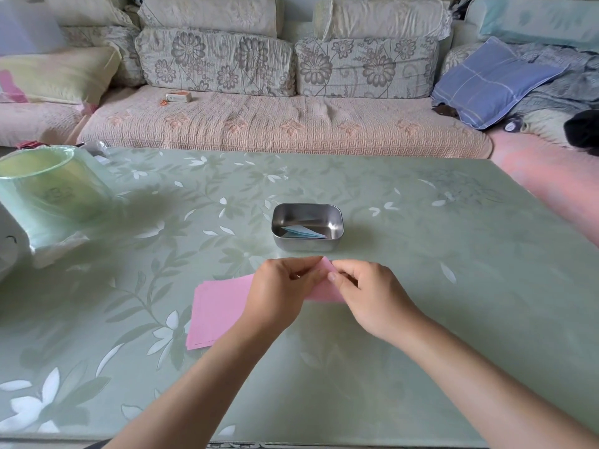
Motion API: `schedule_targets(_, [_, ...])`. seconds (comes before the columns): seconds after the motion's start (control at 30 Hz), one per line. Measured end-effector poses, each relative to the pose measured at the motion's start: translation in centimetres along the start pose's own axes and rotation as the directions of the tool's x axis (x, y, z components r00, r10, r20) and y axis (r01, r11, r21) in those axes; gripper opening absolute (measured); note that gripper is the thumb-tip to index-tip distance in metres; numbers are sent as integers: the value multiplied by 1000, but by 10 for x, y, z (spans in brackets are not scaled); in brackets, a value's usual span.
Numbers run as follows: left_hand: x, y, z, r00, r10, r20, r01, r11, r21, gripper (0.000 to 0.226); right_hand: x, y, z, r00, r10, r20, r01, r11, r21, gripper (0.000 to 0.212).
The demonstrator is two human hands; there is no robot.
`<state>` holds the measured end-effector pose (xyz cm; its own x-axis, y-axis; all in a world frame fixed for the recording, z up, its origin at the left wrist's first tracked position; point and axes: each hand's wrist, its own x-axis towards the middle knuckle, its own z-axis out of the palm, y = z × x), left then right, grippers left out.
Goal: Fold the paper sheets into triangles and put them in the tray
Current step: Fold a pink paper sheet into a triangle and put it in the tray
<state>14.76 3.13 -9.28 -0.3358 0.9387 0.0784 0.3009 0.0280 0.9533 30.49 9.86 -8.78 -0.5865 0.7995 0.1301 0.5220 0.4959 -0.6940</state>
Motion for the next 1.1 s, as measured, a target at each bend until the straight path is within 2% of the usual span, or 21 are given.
schedule_targets(0.17, [-2, 0, 2, 1000, 21, 10, -22, 1000, 22, 14, -3, -4, 1, 1000, -26, 0, 26, 998, -51, 30])
schedule_targets(0.37, [-3, 4, 4, 1000, 5, -15, -6, 1000, -16, 30, -3, -6, -2, 1000, -18, 4, 18, 999, -43, 27])
schedule_targets(0.57, [-6, 4, 6, 999, 31, -16, -31, 999, 12, 34, -2, -7, -3, 1000, -2, 18, 2, 999, -50, 26])
schedule_targets(0.73, [-6, 2, 6, 1000, 21, -12, -20, 999, 31, 27, 3, -4, -2, 992, 119, -52, -113, 988, 100, 19])
schedule_targets(0.83, [-6, -4, 5, 1000, 26, 2, -26, 991, 134, 19, 8, 0, -2, 981, 193, 6, -193, 975, 111, 23])
schedule_targets(0.97, [-8, -10, -4, 997, -27, 65, 2, 936, 351, 13, 11, -1, 3, 961, 261, 89, -264, 964, 23, 26])
schedule_targets(1.03, [-11, -10, -11, 995, -70, 69, 29, 882, 470, 26, 12, -1, 6, 953, 281, 109, -279, 960, -35, 29])
schedule_targets(1.1, [-13, -12, -17, 997, -24, 70, -22, 810, 586, 35, 13, -2, 7, 951, 290, 108, -281, 955, -91, 30])
